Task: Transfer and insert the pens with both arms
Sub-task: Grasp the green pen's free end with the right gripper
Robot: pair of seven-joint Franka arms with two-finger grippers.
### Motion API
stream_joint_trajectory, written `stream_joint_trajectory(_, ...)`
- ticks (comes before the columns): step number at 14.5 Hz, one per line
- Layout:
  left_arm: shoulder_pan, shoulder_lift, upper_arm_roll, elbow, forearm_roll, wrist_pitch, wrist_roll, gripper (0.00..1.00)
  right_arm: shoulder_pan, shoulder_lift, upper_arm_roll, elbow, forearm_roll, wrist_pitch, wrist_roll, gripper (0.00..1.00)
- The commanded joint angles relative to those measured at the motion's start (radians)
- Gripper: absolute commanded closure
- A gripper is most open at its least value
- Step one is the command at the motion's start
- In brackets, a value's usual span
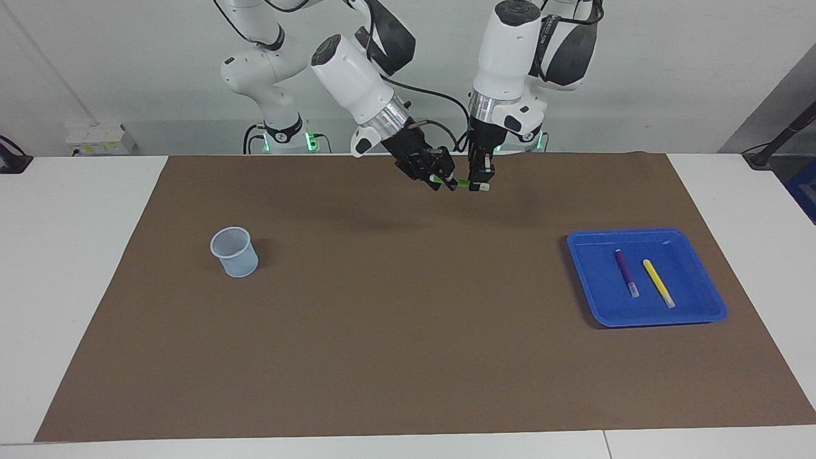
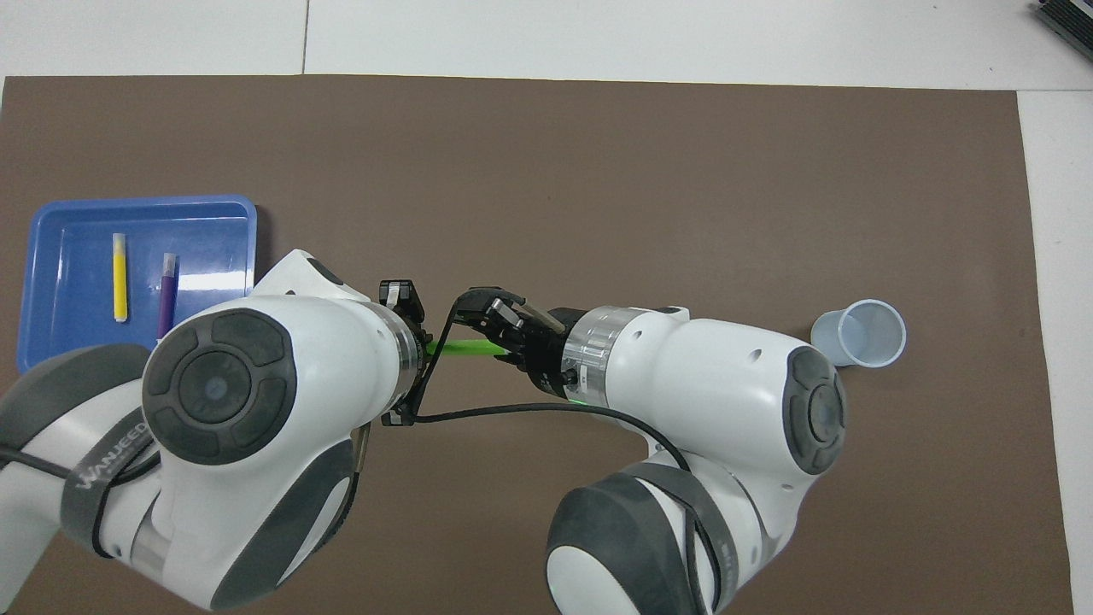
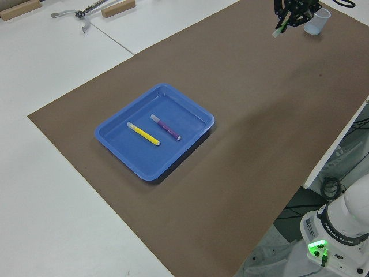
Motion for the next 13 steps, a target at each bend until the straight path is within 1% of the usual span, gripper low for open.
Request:
stream_joint_trajectory(1,-0.009,-0.021,-0.002,-0.012,0.012,-0.020,-0.020,0.96,-0.004,0.005,0.002,0.008,0.022,0.006,-0.030,0.60)
stream_joint_trajectory(3,-0.009,-0.021,-0.002,-0.011,0.012,-0.020,-0.020,0.96,-0.004,0.005,0.002,0.010,0.022,0.006,-0.027,0.60)
stream_joint_trajectory(4,-0.009,-0.021,0.000,-0.011,0.012,-0.020,-0.020,0.96,-0.004,0.005,0.002,0.010,0.022,0.006,-0.025,0.54)
stream_joint_trajectory(5,-0.009,-0.021,-0.002,-0.011,0.012,-0.020,-0.022,0.96,-0.001,0.003,0.002,0.010,0.022,0.006,-0.024,0.51)
stream_joint_trajectory(6,-0.009,-0.021,0.000,-0.011,0.012,-0.022,-0.020,0.96,0.002,0.003,0.002,0.011,0.022,0.000,-0.013,0.42)
stream_joint_trajectory(11,-0.008,-0.021,0.000,-0.009,0.012,-0.020,-0.020,0.96,0.007,-0.001,0.002,0.008,0.022,-0.009,-0.012,0.43)
stream_joint_trajectory(13,-0.008,-0.021,0.000,-0.011,0.012,-0.020,-0.020,0.96,0.008,-0.003,0.002,0.005,0.022,-0.011,-0.012,0.46)
